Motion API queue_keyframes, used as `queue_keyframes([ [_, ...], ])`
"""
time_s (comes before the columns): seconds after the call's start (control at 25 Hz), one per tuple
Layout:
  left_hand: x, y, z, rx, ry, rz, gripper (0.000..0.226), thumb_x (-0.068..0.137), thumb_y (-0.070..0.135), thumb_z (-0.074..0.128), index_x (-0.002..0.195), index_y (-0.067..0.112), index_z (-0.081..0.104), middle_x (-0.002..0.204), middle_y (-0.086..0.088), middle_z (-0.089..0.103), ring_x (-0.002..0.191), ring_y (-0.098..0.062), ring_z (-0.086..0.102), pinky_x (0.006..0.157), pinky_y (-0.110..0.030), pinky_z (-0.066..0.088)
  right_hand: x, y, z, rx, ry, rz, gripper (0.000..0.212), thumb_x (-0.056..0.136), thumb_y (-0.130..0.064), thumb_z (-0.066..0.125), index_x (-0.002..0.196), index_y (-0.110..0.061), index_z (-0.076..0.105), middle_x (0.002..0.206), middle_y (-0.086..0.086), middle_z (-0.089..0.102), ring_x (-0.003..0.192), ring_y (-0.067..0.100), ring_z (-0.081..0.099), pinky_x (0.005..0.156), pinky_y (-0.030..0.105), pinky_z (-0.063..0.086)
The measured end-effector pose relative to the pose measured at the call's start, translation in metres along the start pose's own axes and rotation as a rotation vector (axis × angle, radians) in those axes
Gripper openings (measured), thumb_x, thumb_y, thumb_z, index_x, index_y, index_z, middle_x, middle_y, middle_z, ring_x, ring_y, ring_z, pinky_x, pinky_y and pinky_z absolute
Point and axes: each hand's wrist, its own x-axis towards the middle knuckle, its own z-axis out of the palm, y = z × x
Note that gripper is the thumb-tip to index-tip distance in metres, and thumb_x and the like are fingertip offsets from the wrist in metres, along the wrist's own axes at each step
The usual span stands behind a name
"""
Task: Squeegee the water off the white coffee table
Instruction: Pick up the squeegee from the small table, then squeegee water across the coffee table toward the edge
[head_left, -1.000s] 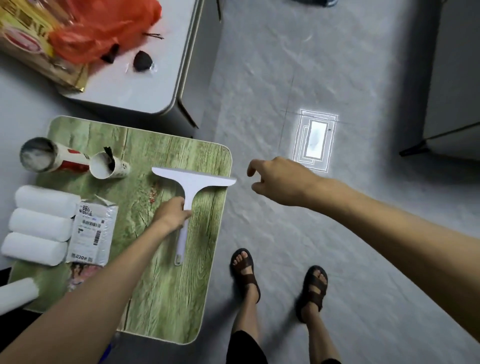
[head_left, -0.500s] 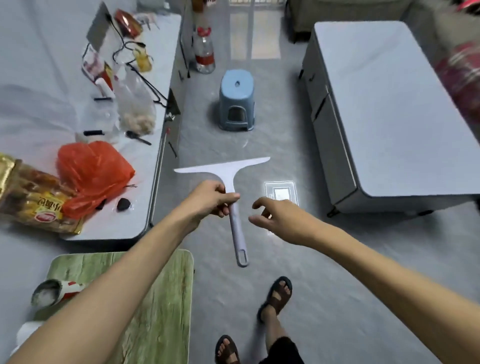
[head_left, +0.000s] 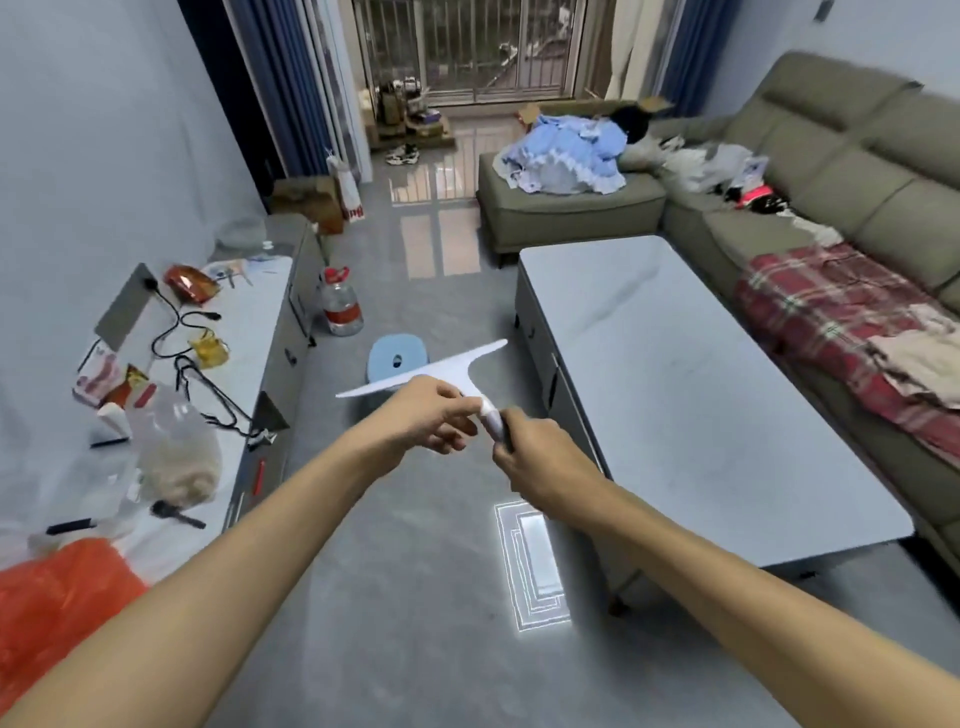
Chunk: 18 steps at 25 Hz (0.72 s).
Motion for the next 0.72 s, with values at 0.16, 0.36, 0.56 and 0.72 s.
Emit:
queue_keyframes([
  [0.16, 0.1, 0.031, -0.024, 0.252, 0.058, 0.054, 0.012, 0.082, 0.036, 0.064, 0.079, 0.024, 0.065, 0.074, 0.001, 0.073, 0.042, -0.007, 0.059, 0.046, -0.02, 0.045, 0.102, 0.053, -0.031, -0.189, 0.03, 0.059, 0.025, 0.098, -0.029, 0.036, 0.101, -0.008, 0.05, 0.103, 0.022, 0.064, 0.092, 0.043, 0.058, 0.076, 0.045, 0.048],
  [0.36, 0.263, 0.065, -0.062, 0.531, -0.205, 0.13, 0.013, 0.078, 0.036, 0.059, 0.087, 0.028, 0.063, 0.073, 0.001, 0.074, 0.05, -0.013, 0.065, 0.057, -0.028, 0.054, 0.246, 0.117, -0.066, -0.2, -0.03, 0.255, 0.026, 0.1, -0.028, 0.033, 0.089, -0.034, 0.056, 0.103, 0.02, 0.064, 0.089, 0.038, 0.06, 0.068, 0.035, 0.04],
  [0.56, 0.404, 0.142, -0.082, 0.811, -0.332, 0.283, 0.019, 0.083, 0.023, 0.058, 0.102, 0.022, 0.062, 0.072, 0.004, 0.069, 0.056, -0.013, 0.066, 0.055, -0.023, 0.05, 0.347, 0.149, -0.128, -0.032, -0.017, 0.464, 0.048, 0.099, -0.029, 0.035, 0.058, -0.053, 0.04, 0.092, 0.009, 0.055, 0.073, 0.025, 0.045, 0.053, 0.025, 0.034],
  [0.72, 0.517, 0.189, -0.084, 0.92, -0.373, 0.387, 0.025, 0.079, 0.012, 0.052, 0.099, 0.022, 0.064, 0.065, 0.012, 0.061, 0.06, -0.012, 0.068, 0.048, -0.014, 0.041, 0.435, 0.19, -0.168, 0.061, 0.048, 0.651, 0.015, 0.093, -0.032, 0.044, 0.091, -0.022, 0.056, 0.091, 0.01, 0.063, 0.061, 0.025, 0.053, 0.045, 0.022, 0.035],
])
